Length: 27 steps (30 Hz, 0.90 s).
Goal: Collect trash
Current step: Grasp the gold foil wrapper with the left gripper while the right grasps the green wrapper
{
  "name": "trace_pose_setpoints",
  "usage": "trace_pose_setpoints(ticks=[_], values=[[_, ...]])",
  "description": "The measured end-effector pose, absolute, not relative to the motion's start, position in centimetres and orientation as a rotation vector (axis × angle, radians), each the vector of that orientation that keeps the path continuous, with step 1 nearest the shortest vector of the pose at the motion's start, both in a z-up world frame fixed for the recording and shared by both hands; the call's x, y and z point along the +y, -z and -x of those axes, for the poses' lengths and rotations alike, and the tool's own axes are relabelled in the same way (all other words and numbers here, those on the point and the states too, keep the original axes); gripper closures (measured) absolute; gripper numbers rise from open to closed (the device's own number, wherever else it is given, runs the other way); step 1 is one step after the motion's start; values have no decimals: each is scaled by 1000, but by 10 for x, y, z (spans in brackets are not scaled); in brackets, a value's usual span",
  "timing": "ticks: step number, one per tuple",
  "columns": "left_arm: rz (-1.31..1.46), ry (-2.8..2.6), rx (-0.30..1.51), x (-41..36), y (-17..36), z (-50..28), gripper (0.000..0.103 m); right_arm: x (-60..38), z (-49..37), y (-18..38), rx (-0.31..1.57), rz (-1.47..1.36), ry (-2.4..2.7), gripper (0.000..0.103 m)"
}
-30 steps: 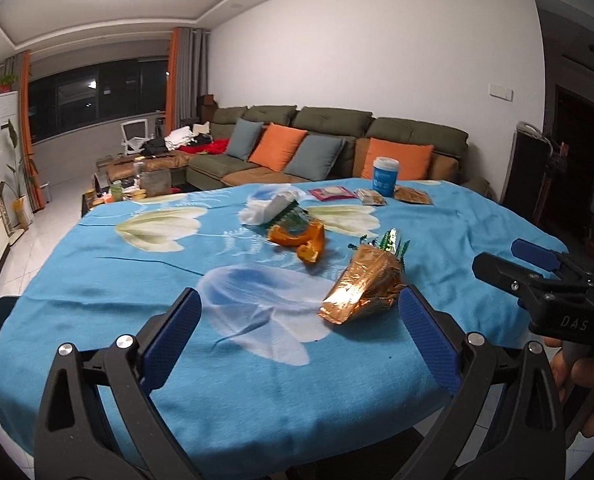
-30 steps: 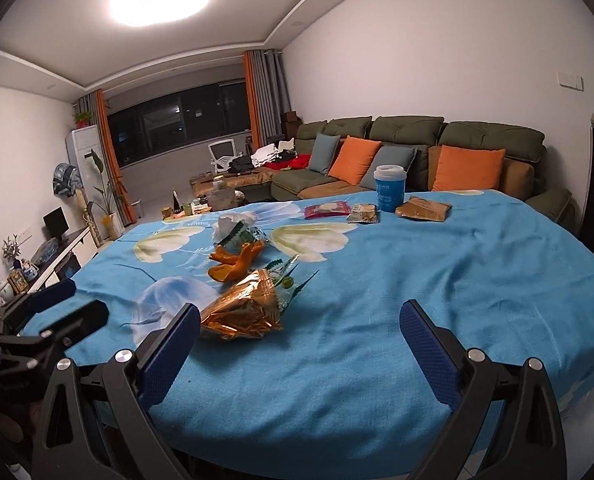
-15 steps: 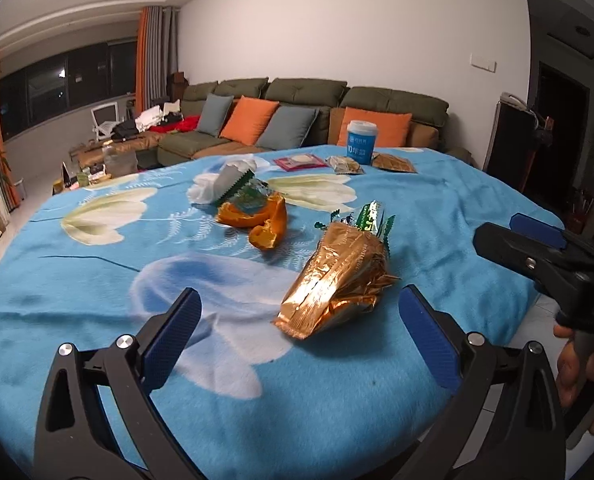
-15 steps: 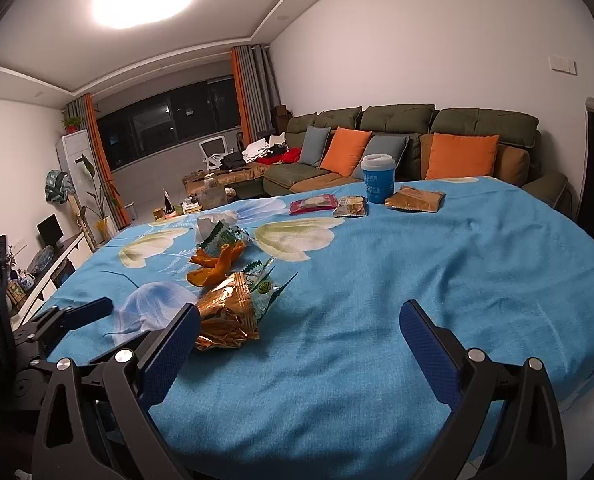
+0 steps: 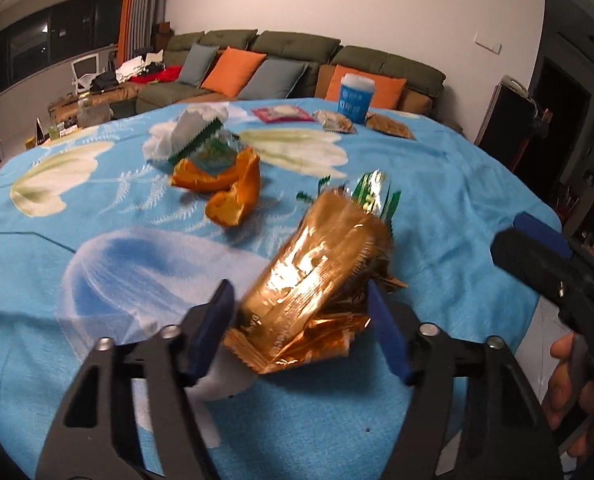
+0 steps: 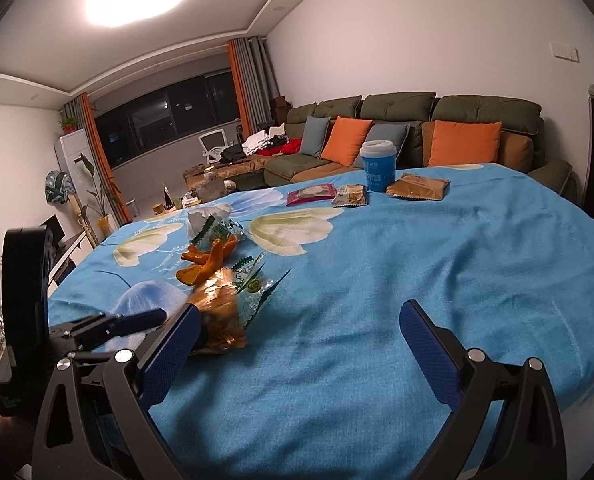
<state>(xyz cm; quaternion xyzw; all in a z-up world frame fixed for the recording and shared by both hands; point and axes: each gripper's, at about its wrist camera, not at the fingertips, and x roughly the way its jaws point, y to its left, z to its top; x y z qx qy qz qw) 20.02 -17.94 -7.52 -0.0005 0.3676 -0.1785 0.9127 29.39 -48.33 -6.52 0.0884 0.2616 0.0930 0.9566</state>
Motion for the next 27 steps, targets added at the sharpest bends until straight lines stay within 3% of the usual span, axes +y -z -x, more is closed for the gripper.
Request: trace_pose_setpoints(ticks=[9, 16, 20, 27], values=[[-1, 377, 726, -174, 75, -193, 68, -471, -332, 67, 576, -188, -248, 7], [61, 332, 699, -148, 68, -182, 72, -454, -366, 73, 665, -210, -300, 14], [80, 302, 677, -133, 62, -176, 72, -439, -379, 79, 723, -180, -318, 24], [116, 265, 668, -114, 61, -172, 72, -427, -389, 88, 781, -112, -304, 58]])
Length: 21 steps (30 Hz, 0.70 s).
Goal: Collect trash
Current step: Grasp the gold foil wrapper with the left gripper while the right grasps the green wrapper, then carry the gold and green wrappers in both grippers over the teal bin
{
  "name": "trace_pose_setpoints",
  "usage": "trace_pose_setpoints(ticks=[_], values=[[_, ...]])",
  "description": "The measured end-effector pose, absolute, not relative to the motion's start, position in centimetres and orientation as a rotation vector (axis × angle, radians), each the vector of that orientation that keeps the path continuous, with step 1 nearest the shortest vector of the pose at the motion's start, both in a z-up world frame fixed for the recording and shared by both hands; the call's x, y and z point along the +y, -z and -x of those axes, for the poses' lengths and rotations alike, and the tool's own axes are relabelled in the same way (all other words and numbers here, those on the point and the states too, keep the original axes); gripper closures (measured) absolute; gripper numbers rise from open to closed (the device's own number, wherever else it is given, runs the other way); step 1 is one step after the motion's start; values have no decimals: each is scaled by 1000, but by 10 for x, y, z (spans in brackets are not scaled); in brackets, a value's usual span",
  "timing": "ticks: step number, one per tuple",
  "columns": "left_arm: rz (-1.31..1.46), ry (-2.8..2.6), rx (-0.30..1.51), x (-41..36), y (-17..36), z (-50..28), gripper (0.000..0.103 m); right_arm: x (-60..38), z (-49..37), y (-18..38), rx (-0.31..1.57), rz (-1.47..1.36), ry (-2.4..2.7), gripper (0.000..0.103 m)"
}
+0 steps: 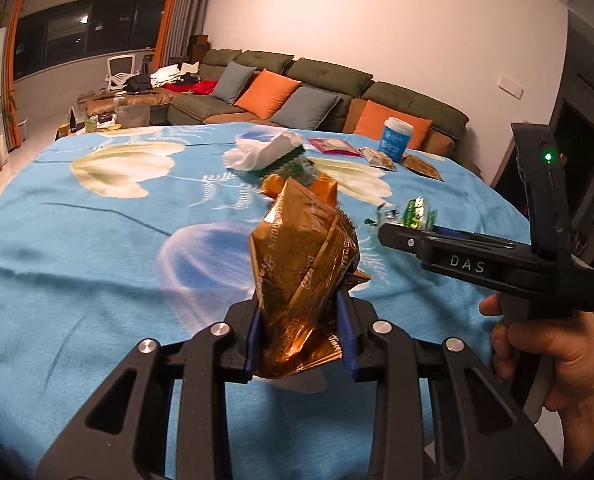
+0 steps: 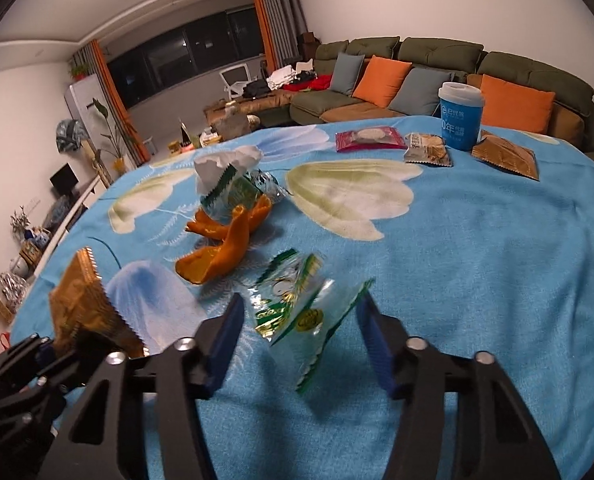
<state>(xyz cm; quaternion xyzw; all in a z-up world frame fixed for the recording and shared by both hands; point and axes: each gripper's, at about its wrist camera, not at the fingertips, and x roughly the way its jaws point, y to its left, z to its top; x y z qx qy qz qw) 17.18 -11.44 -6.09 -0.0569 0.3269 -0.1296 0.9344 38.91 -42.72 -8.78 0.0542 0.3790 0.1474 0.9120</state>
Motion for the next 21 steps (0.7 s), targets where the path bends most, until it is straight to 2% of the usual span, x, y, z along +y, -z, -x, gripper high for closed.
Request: trace_pose_setpoints(ticks=[6, 9, 21], values=[[135, 259, 648, -107, 57, -169, 72, -423, -388, 87, 779, -83, -301, 72], [147, 250, 632, -101, 53, -165, 72, -422, -383, 81, 760, -73, -304, 82], [174, 181, 534, -73, 22, -136, 72, -406, -341, 32, 630, -27, -356, 84]])
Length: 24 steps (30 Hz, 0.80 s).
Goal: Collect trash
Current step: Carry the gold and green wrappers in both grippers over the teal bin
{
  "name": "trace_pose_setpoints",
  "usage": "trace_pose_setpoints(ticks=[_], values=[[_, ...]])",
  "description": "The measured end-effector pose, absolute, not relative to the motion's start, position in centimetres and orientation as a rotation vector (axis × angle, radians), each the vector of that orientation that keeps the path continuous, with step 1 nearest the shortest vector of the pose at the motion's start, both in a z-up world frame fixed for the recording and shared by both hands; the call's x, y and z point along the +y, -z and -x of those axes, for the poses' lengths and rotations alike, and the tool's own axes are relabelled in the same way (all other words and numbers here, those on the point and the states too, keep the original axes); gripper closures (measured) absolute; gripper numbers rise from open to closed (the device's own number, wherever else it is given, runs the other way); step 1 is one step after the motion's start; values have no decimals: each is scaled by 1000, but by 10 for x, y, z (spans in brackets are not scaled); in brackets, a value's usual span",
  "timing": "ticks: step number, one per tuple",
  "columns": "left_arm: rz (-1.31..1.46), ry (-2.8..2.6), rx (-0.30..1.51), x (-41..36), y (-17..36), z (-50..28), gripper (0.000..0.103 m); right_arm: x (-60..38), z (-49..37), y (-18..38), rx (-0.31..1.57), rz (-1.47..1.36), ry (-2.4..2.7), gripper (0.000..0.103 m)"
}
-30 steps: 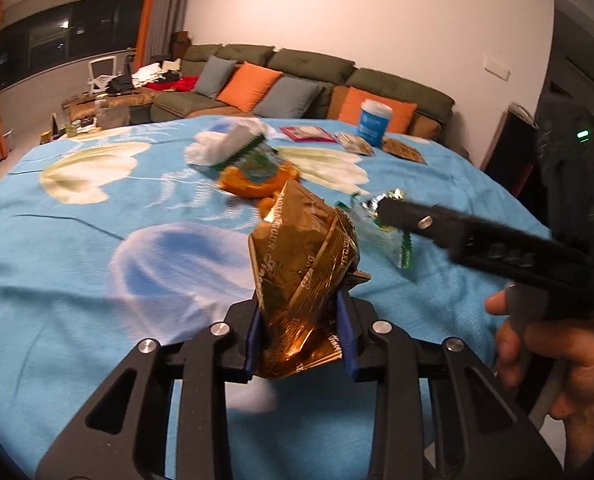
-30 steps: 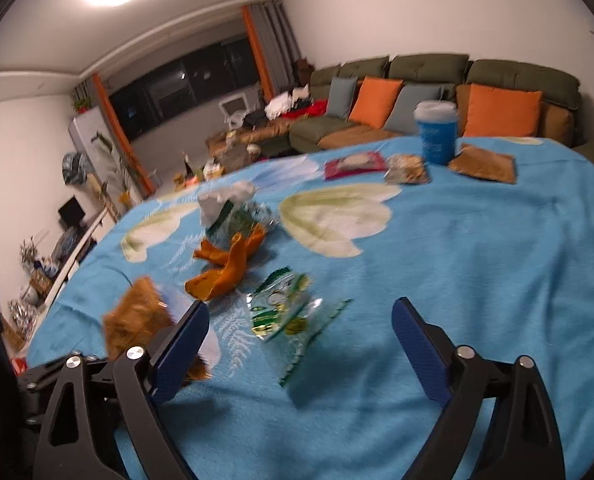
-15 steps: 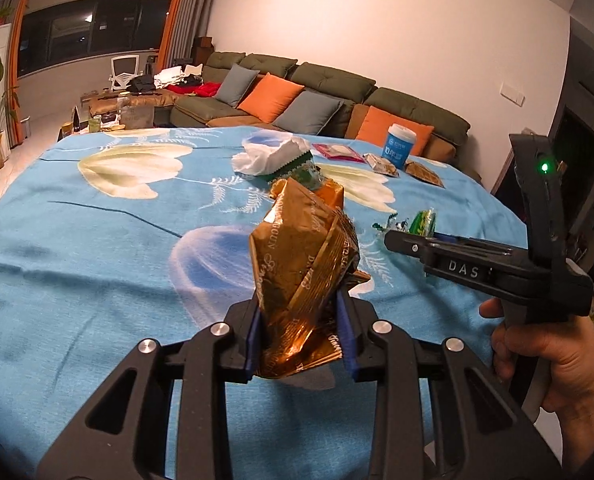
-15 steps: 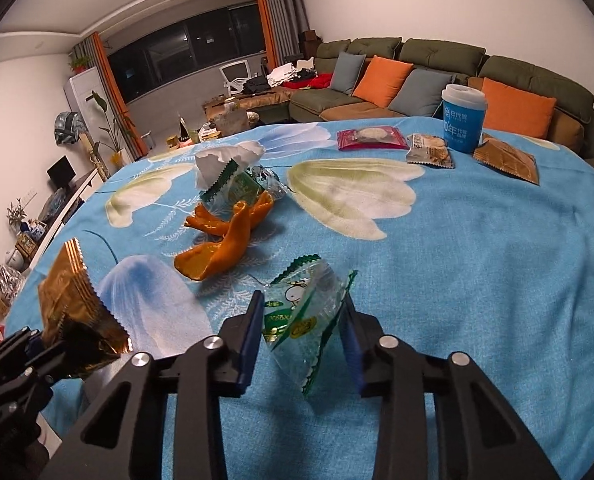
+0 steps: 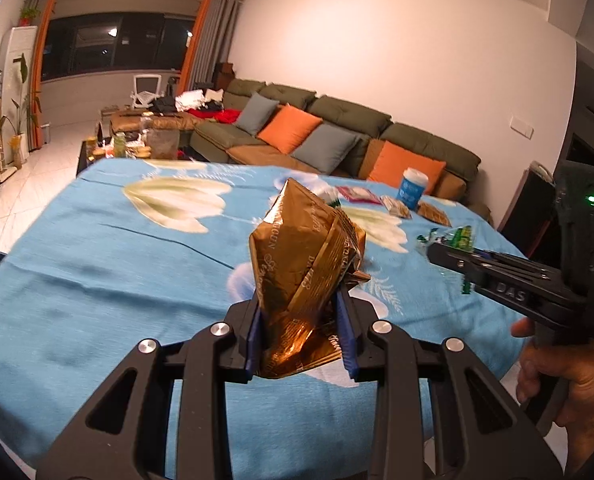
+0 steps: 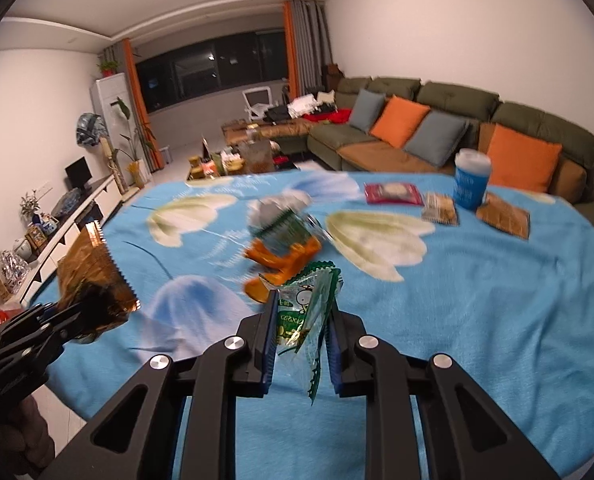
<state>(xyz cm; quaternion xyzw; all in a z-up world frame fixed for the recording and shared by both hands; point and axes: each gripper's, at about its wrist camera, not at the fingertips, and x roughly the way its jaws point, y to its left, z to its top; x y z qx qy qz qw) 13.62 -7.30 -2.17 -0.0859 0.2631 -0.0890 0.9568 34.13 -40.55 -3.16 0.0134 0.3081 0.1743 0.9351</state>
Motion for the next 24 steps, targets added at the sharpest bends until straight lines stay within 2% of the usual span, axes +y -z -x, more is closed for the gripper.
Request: trace_pose_setpoints(ticks=[13, 24], values=[[196, 77, 440, -34, -9, -83, 72, -360, -298, 0, 554, 13, -498, 84], [231, -79, 378, 29, -26, -28, 72, -290, -278, -16, 514, 81, -662, 84]])
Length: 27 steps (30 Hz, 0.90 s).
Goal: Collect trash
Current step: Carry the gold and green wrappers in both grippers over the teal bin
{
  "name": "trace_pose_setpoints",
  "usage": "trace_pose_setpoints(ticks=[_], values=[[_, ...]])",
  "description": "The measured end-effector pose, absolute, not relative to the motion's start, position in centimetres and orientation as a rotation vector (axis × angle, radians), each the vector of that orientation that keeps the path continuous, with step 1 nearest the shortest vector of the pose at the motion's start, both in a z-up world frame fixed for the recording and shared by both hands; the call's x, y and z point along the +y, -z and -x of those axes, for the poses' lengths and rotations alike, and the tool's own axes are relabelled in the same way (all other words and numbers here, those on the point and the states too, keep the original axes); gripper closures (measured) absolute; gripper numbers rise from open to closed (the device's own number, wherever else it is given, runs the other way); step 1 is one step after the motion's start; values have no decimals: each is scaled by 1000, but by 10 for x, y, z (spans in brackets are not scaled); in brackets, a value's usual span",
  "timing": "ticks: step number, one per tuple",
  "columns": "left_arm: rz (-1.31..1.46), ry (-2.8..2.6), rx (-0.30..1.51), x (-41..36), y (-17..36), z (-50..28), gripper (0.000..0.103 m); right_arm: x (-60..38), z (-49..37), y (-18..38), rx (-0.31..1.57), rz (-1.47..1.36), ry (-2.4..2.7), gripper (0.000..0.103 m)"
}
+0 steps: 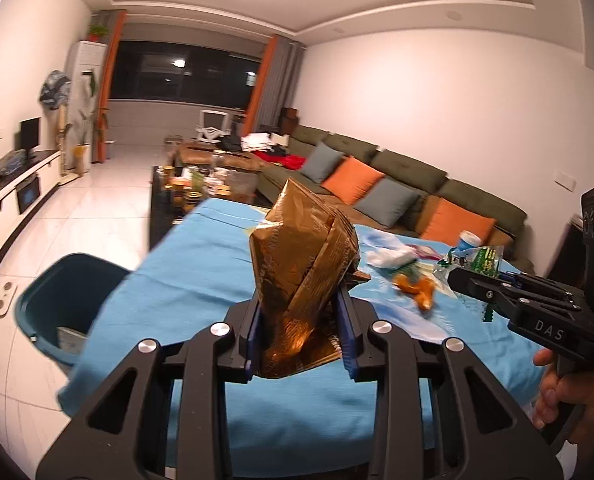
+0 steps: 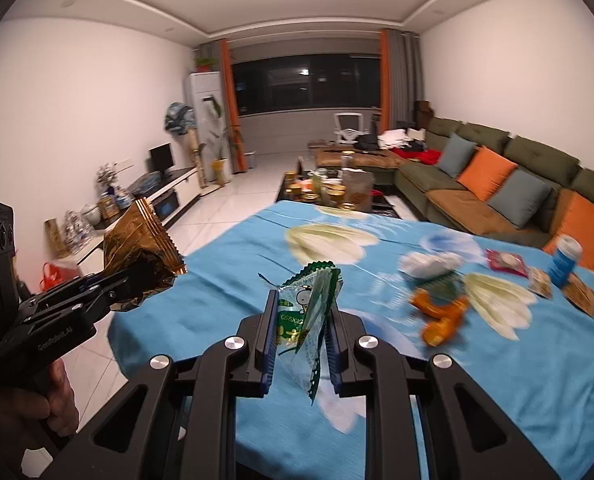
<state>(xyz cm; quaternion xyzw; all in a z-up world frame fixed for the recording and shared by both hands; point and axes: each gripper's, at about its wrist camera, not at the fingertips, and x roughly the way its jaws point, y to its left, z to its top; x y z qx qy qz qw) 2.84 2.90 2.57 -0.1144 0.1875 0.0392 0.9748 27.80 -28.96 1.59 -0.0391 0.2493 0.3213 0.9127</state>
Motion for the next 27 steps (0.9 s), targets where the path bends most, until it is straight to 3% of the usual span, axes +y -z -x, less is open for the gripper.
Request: trace_pose_setpoints(ticks=[18, 27], values=[[249, -387, 327, 144, -43, 33, 72, -154, -288, -20, 524, 188, -932, 84], [244, -501, 390, 201, -34, 45, 72, -81, -305, -25, 552, 236, -1041, 84]])
